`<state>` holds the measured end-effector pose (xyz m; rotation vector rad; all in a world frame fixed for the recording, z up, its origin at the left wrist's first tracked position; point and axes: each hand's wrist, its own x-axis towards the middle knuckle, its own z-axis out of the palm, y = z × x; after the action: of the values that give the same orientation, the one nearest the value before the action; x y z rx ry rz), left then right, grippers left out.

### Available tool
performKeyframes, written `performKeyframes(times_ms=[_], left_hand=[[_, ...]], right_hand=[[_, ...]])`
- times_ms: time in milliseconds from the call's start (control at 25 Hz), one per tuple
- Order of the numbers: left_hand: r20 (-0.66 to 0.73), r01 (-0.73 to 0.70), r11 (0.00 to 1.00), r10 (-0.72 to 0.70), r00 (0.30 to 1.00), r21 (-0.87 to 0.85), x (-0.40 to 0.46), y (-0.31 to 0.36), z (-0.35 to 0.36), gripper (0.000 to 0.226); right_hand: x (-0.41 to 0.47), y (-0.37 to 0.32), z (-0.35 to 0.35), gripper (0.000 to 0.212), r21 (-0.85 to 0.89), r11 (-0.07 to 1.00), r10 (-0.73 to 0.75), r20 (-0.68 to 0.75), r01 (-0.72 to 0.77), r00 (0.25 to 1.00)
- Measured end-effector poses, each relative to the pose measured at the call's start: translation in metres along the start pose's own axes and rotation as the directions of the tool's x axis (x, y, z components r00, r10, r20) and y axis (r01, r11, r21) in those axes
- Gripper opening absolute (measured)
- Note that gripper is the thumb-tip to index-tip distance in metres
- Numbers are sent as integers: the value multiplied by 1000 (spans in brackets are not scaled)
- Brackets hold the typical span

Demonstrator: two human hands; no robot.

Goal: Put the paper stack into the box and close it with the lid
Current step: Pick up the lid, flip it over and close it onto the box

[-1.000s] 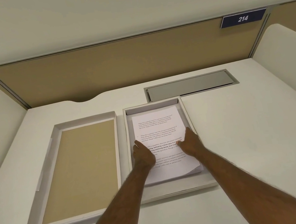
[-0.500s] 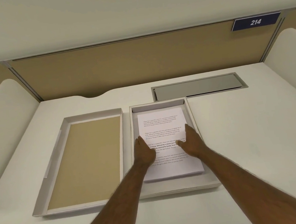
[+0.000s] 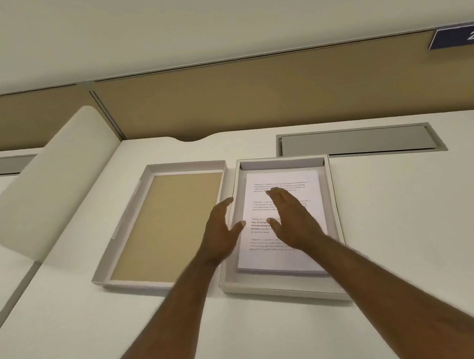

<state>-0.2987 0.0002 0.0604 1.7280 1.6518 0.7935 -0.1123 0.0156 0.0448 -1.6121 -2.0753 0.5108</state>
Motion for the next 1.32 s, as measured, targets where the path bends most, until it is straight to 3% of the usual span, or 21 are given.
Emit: performKeyframes(times_ms=[200,360,600,800,920,1000,1080,1320], left_hand=[[-100,45,997,-39,994,65,-22,-30,-44,61],[-155,117,990,-103,983,82,-27,-67,-82,62],[-194,179,977,-154,969,119,-19,-138,-142,67],[-282,258,922,-176,943,289,-6,-189,-181,78],[-223,347,890,-289,931,296,2,-222,-197,81],[-158,393,877,-362,918,275,3,-241,-202,72],[-132,365,896,-342,930,251,2,-255,-203,54],[-242,300,940,-257,936,161,-1,-267,-200,44]], right_hand=[[12,-44,16,64,65,994,-95,40,92,995],[24,-75,42,67,116,991,-74,72,66,995],[33,-122,96,86,223,970,77,98,-97,992],[37,-143,135,88,147,959,231,77,-241,970],[39,-148,153,86,112,937,321,94,-331,942],[39,-152,159,84,90,915,383,106,-392,918],[38,-153,163,83,75,900,421,119,-430,899],[41,-149,164,75,157,899,407,39,-408,913]])
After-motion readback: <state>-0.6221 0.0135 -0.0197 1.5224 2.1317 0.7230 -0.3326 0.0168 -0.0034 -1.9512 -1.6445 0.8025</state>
